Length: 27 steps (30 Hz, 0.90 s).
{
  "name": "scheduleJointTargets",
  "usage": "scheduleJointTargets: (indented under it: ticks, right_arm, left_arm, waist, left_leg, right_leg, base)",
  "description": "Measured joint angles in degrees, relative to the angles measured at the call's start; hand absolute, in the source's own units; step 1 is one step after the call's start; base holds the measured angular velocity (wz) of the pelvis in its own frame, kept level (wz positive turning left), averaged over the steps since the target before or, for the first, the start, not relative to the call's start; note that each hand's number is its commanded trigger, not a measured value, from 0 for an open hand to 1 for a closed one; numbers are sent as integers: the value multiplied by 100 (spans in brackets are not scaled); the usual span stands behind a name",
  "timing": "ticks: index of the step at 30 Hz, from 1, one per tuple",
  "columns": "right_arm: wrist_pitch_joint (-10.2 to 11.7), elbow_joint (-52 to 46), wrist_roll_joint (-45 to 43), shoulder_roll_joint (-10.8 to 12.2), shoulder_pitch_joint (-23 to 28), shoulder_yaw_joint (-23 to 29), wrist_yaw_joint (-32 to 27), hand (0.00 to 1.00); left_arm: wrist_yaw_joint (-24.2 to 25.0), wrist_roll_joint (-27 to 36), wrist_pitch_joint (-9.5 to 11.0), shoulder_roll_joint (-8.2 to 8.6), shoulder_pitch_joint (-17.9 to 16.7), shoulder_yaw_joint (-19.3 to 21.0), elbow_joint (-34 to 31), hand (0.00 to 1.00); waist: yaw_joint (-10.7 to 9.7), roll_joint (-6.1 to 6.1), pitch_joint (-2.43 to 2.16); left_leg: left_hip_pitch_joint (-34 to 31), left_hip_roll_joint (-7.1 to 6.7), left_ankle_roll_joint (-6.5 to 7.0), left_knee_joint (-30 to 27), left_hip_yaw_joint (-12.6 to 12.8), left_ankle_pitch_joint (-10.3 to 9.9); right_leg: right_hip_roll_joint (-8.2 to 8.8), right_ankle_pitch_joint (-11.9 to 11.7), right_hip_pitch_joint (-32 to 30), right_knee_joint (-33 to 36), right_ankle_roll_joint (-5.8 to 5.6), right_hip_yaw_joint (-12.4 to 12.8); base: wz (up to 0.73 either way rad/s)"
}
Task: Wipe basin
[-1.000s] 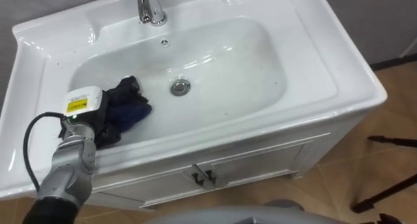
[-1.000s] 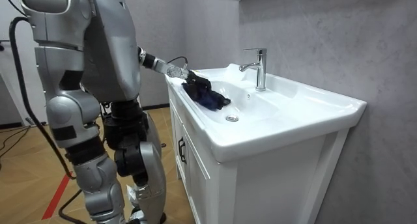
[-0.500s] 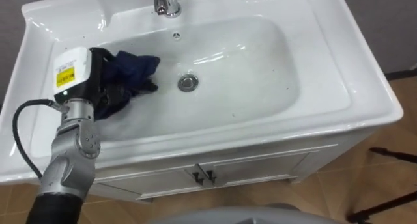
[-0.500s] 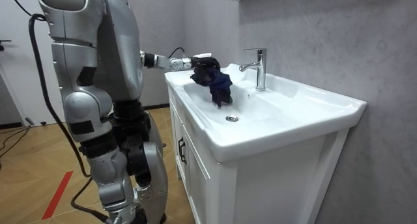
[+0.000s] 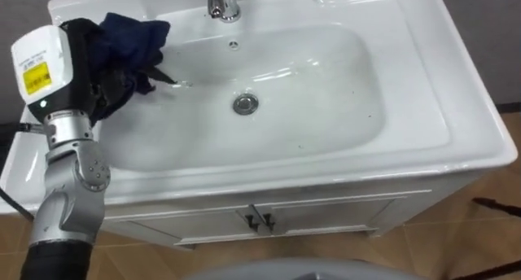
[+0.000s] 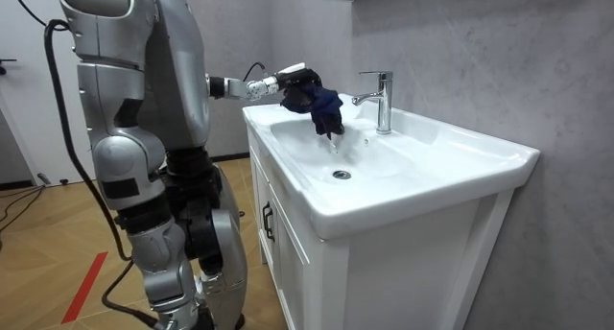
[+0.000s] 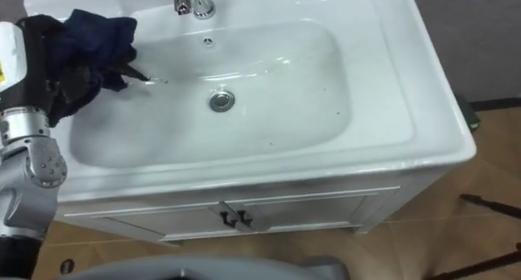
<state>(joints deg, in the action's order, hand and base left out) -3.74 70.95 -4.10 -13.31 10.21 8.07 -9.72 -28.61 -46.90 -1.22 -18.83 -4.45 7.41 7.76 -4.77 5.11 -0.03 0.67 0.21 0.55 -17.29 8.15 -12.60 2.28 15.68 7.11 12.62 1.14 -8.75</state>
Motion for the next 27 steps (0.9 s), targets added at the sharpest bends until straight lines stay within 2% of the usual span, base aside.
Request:
scheduleJointTargets:
  ticks: [8, 11, 14, 18, 20, 25, 27]
  right_arm:
    - [-5, -119, 9, -6, 56, -5, 0, 0]
    - [1, -192, 10, -7, 46, -8, 12, 0]
    - [-2, -206, -10, -8, 62, -7, 51, 0]
    - [-5, -238, -100, -8, 124, -3, 71, 0]
    - [-8, -214, -99, -8, 129, -7, 116, 0]
    - [-10, -210, -48, -5, 162, -8, 118, 0]
    - [-11, -211, -51, -6, 165, -7, 125, 0]
  left_arm:
    - [-122, -93, -52, -1, -27, 380, 0, 100]
    - [-126, -126, -94, -4, -27, 602, 0, 100]
    - [-307, -3, -121, -94, -54, 731, 1, 100]
    - [-478, 4, -130, -101, -296, 816, 8, 100]
    - [-475, 2, -136, -28, -463, 794, 82, 100]
    - [-435, -30, -248, 188, -547, 620, 385, 100]
    - [-434, -31, -252, 223, -558, 610, 422, 100]
  waist:
    - [350, 44, 9]
    - [390, 49, 5]
    - [399, 55, 1]
    - [368, 51, 5]
    - [321, 41, 10]
    - [332, 20, 9]
    - [345, -10, 9]
  left_leg:
    - [5, -9, -1, 16, -82, 0]
    - [6, -9, -1, 17, -84, 0]
    - [8, -14, -1, 27, -80, 0]
    - [43, -27, -1, 91, -90, 0]
    - [53, -39, -1, 94, -122, 0]
    - [75, -66, 0, 95, -208, 1]
    - [94, -78, 0, 95, -221, 0]
  right_leg:
    - [-2, 0, 23, -18, 1, -74]
    - [0, 1, 24, -10, 1, -78]
    - [4, 0, 24, -10, 0, -81]
    - [12, -4, 28, -14, -8, -90]
    - [26, -4, 55, -13, -12, -164]
    - [43, 10, 86, 0, -31, -179]
    - [50, 17, 112, 0, -42, -189]
  base:
    - [4]
    - [0]
    - [0]
    - [0]
    - [8]
    - [6]
    - [4]
